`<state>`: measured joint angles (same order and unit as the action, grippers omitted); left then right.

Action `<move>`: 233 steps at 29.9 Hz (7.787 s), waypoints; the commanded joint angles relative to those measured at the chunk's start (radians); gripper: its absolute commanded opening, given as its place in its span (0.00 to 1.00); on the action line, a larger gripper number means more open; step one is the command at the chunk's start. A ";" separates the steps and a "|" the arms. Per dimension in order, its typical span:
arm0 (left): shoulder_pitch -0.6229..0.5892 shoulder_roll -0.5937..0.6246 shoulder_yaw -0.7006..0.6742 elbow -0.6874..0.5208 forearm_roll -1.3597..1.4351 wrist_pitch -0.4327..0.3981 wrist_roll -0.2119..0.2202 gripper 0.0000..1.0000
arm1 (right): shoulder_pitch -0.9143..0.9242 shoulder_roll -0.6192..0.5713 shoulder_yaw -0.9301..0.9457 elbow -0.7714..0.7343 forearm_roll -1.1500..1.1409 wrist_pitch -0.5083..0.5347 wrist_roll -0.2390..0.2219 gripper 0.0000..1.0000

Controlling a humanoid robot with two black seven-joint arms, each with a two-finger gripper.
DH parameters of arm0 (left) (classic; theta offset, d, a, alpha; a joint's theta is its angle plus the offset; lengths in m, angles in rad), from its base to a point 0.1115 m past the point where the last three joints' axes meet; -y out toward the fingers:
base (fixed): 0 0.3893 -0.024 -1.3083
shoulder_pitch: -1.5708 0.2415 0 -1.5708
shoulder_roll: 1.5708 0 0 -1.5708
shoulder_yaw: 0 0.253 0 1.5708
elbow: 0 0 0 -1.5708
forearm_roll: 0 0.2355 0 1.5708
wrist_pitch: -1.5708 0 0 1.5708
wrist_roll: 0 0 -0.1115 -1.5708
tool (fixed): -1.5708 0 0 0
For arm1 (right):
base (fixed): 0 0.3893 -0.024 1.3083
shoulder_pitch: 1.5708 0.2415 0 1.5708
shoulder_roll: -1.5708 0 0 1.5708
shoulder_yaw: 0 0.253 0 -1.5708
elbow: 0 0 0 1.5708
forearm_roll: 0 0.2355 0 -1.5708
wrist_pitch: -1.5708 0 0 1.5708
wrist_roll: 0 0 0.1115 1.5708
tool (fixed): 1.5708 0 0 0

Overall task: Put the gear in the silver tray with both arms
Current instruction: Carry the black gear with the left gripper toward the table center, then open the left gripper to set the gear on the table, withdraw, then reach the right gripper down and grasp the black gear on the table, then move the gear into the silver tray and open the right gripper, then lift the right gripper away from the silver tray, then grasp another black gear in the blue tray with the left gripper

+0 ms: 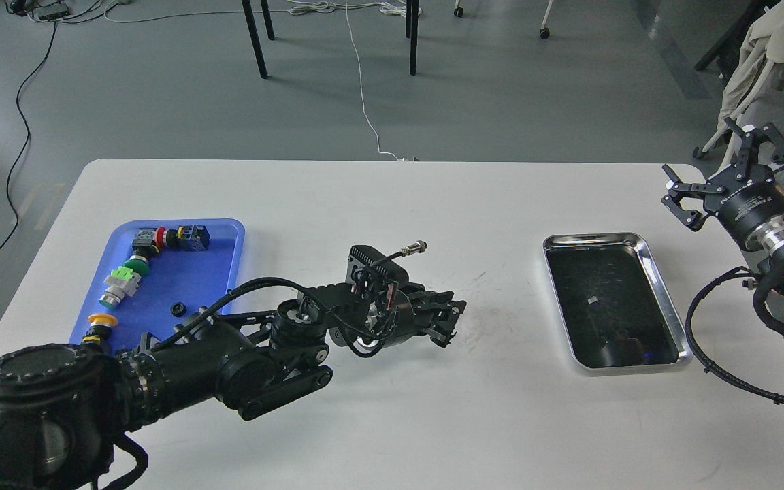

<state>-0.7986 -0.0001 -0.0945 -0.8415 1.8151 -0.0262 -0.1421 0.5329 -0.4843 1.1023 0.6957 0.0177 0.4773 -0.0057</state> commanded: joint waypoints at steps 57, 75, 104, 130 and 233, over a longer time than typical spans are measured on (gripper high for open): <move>0.253 0.598 -0.688 -0.188 -1.340 0.190 -0.030 0.97 | 0.917 0.214 -1.521 0.421 -0.751 -0.066 -0.134 0.99; 0.263 0.597 -0.683 -0.185 -1.338 0.192 -0.050 0.97 | 0.878 0.394 -1.645 0.354 -0.768 -0.051 -0.126 0.96; 0.263 0.601 -0.688 -0.185 -1.337 0.196 -0.053 0.97 | 0.892 0.428 -1.708 0.340 -0.808 0.011 -0.117 0.09; 0.253 0.585 -0.677 -0.175 -1.329 0.200 -0.051 0.97 | 0.779 -0.092 -1.524 0.317 -0.941 -0.023 -0.096 0.02; 0.260 0.815 -0.125 -0.174 0.085 0.106 -0.166 0.53 | -0.079 0.015 -0.237 0.159 0.179 -0.025 0.046 0.94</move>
<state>-0.5413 0.8153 -0.2197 -1.0181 1.9003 0.0815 -0.3076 0.4542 -0.4691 0.8650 0.8537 0.1963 0.4525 0.0399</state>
